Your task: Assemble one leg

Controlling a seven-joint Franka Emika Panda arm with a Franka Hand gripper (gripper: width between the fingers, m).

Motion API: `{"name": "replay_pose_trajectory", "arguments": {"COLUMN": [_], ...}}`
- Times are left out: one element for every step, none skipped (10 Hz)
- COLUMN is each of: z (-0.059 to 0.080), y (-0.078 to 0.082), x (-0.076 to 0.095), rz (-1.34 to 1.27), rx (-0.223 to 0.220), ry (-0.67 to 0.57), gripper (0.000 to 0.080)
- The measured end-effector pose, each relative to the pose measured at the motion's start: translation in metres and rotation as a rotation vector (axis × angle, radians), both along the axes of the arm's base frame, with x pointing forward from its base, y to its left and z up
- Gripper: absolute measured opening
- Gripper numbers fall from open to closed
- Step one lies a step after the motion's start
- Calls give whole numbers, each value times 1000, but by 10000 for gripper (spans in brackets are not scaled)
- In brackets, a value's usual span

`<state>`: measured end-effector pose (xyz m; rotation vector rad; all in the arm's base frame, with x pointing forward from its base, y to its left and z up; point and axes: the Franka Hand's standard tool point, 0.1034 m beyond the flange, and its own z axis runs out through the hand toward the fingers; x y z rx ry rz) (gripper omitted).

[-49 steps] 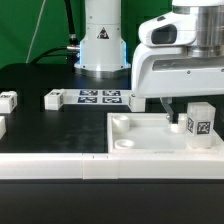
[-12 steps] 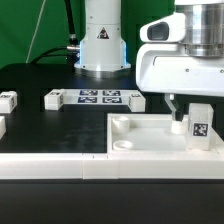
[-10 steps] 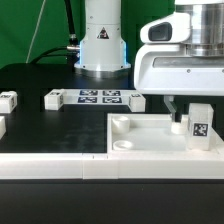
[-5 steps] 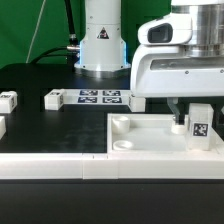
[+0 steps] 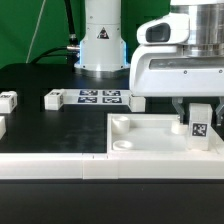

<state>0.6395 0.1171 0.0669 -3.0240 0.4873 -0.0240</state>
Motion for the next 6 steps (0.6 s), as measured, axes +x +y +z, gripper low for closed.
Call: {"name": "replay_pose_trajectory", "arguments": {"z": [0,0,0,0,0,0], "y": [-3,-7,-11,-14,-18,-19], "x": [0,-1,-2,-3,-4,-4], "rz": [-103,-181,-256,-313,-372,-381], "rx": [1,-1,-9,-13,-24,-28], "ry": [10,17,20,22,23,23], "gripper": [289,290,290,294,300,300]}}
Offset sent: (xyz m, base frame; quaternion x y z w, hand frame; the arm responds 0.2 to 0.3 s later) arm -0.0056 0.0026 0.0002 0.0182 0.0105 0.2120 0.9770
